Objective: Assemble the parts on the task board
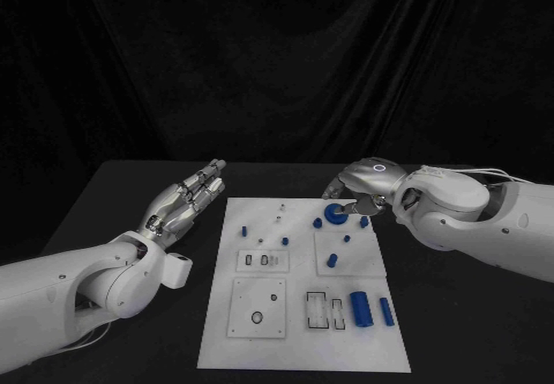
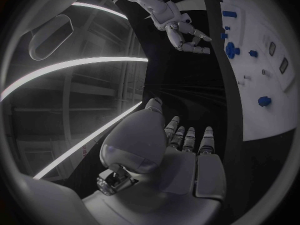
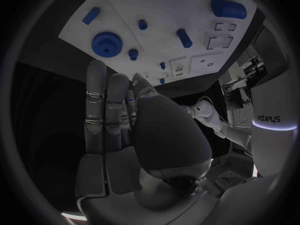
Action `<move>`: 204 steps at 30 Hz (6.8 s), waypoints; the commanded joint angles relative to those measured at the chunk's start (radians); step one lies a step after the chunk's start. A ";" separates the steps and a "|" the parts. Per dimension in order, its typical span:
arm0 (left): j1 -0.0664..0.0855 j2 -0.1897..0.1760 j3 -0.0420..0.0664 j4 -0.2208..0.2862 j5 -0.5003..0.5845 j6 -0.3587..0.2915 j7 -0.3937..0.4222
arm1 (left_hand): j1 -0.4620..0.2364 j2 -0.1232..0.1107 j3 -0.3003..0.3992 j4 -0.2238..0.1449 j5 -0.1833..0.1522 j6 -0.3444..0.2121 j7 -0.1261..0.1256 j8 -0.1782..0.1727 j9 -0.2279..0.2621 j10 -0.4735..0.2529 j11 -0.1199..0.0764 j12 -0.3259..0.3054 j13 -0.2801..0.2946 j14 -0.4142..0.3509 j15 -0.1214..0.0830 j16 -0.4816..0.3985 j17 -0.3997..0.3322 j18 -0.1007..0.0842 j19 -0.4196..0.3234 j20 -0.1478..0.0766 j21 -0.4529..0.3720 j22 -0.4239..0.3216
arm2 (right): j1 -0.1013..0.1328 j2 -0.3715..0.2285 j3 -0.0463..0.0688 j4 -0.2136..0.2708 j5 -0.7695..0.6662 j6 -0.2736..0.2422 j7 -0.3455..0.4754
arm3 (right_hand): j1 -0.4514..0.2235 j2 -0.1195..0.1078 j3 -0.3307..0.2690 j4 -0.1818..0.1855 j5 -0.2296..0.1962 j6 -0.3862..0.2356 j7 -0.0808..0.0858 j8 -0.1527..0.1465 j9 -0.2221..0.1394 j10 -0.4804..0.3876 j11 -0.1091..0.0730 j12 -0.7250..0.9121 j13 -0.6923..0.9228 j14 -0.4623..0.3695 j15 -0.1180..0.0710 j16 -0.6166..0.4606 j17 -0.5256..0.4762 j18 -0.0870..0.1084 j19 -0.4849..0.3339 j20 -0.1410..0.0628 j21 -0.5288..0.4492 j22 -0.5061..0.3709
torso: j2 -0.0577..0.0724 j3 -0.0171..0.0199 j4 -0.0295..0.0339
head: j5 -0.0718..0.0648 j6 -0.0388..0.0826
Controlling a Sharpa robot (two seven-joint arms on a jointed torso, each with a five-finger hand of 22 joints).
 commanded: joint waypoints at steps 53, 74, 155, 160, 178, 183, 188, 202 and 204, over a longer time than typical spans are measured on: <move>0.004 -0.011 0.001 -0.008 -0.010 0.038 0.158 | 0.039 -0.004 0.021 -0.005 0.041 0.010 0.023 0.006 0.002 -0.004 0.018 -0.004 0.000 0.000 0.022 -0.004 -0.001 0.017 0.005 0.020 -0.002 0.000 | -0.078 0.177 0.001 -0.174 -0.064 0.101 -0.012 | -0.017 -0.027 0.066 -0.009 0.048 -0.008 0.022 -0.006 -0.011 -0.029 0.023 -0.028 -0.002 0.001 0.008 0.148 0.112 -0.007 -0.029 0.013 0.178 0.231 | 0.000 -0.0026 0.0003 | -0.008 -0.021; 0.004 -0.004 0.001 -0.020 -0.010 0.050 0.156 | 0.049 -0.005 0.027 -0.007 0.049 0.013 0.027 0.006 0.002 -0.001 0.022 -0.004 0.000 0.000 0.032 -0.004 -0.001 0.018 0.006 0.025 0.000 0.002 | -0.116 0.216 0.001 -0.233 -0.064 0.079 0.014 | 0.003 -0.009 0.133 -0.031 0.069 0.052 0.065 0.007 -0.006 -0.001 0.012 -0.028 -0.003 -0.006 0.004 0.175 0.136 -0.010 -0.042 0.015 0.216 0.292 | 0.000 -0.0028 0.0008 | -0.010 -0.036; 0.004 0.003 0.001 -0.038 -0.010 0.085 0.113 | 0.080 0.000 0.051 -0.012 0.068 0.044 0.041 0.011 0.006 0.005 0.035 -0.002 0.002 0.000 0.053 -0.004 -0.001 0.018 0.012 0.044 0.005 0.005 | -0.075 0.435 0.007 -0.442 0.096 0.034 0.009 | -0.042 -0.066 0.345 -0.072 -0.044 0.171 0.097 -0.005 -0.007 0.096 0.021 -0.032 -0.004 0.000 0.039 0.316 0.302 -0.037 -0.034 0.047 0.356 0.514 | 0.028 -0.0106 0.0256 | 0.021 -0.018; 0.004 0.002 0.001 -0.037 -0.010 0.086 0.110 | 0.080 0.000 0.051 -0.012 0.068 0.044 0.041 0.011 0.006 0.005 0.035 -0.002 0.002 0.000 0.053 -0.004 -0.001 0.018 0.012 0.044 0.005 0.005 | -0.078 0.444 0.007 -0.452 0.096 0.035 0.011 | -0.044 -0.067 0.346 -0.072 -0.047 0.168 0.097 -0.006 -0.007 0.094 0.021 -0.032 -0.004 0.000 0.038 0.316 0.303 -0.037 -0.035 0.047 0.357 0.515 | 0.028 -0.0108 0.0256 | 0.019 -0.018; 0.004 0.008 0.001 -0.045 -0.010 0.091 0.097 | 0.086 0.003 0.060 -0.011 0.069 0.083 0.051 0.019 0.010 0.005 0.046 -0.002 0.002 0.000 0.053 -0.004 -0.001 0.018 0.014 0.052 0.006 0.006 | -0.088 0.447 0.007 -0.457 0.096 0.023 -0.002 | -0.109 -0.096 0.269 -0.064 -0.113 -0.076 -0.011 -0.008 -0.012 -0.124 0.048 -0.032 -0.003 -0.031 0.037 0.284 0.263 -0.031 -0.069 0.044 0.329 0.509 | 0.027 -0.0108 0.0253 | 0.021 -0.016; 0.004 0.010 0.001 -0.048 -0.010 0.093 0.093 | 0.086 0.003 0.060 -0.011 0.069 0.083 0.051 0.019 0.010 0.005 0.046 -0.002 0.002 0.000 0.053 -0.004 -0.001 0.018 0.014 0.052 0.006 0.006 | -0.088 0.435 0.007 -0.462 0.096 -0.023 -0.019 | -0.081 -0.114 0.124 0.011 -0.116 -0.344 -0.032 -0.018 -0.024 -0.323 0.053 -0.035 -0.008 -0.059 0.041 0.269 0.237 -0.026 -0.096 0.052 0.293 0.496 | 0.027 -0.0105 0.0247 | 0.023 -0.011; 0.004 0.009 0.001 -0.052 -0.010 0.095 0.091 | 0.087 0.003 0.060 -0.011 0.069 0.082 0.051 0.019 0.010 0.004 0.046 -0.002 0.002 0.000 0.053 -0.004 -0.001 0.018 0.014 0.052 0.006 0.006 | -0.078 0.400 0.011 -0.441 0.096 -0.089 -0.013 | -0.057 -0.101 0.099 0.052 -0.104 -0.289 -0.012 -0.010 -0.018 -0.263 0.043 -0.029 -0.003 -0.065 0.036 0.270 0.235 -0.025 -0.099 0.049 0.287 0.501 | 0.025 -0.0104 0.0241 | 0.024 -0.008; 0.004 0.000 0.001 -0.064 -0.010 0.102 0.085 | 0.089 0.003 0.063 -0.012 0.070 0.084 0.052 0.019 0.010 0.004 0.047 -0.002 0.002 0.000 0.055 -0.004 -0.001 0.018 0.015 0.053 0.007 0.007 | 0.016 0.133 0.009 -0.183 0.104 -0.028 -0.055 | 0.006 -0.022 0.167 -0.025 -0.017 -0.032 0.062 0.014 -0.003 0.166 -0.023 0.121 0.041 -0.118 0.011 0.113 0.043 -0.006 -0.144 0.028 0.184 0.438 | 0.013 -0.0154 0.0089 | 0.032 -0.006; 0.004 0.003 0.001 -0.068 -0.010 0.106 0.084 | 0.092 0.006 0.067 -0.013 0.071 0.084 0.053 0.019 0.010 0.004 0.048 -0.002 0.002 0.000 0.056 -0.004 -0.001 0.018 0.015 0.054 0.007 0.006 | 0.017 0.106 0.006 -0.171 0.121 -0.004 -0.062 | -0.014 -0.037 0.167 -0.018 -0.036 -0.016 0.054 0.006 -0.005 0.203 -0.046 0.200 0.101 -0.158 -0.006 -0.020 -0.071 0.012 -0.221 0.018 0.039 0.317 | 0.012 -0.0160 0.0070 | 0.034 -0.006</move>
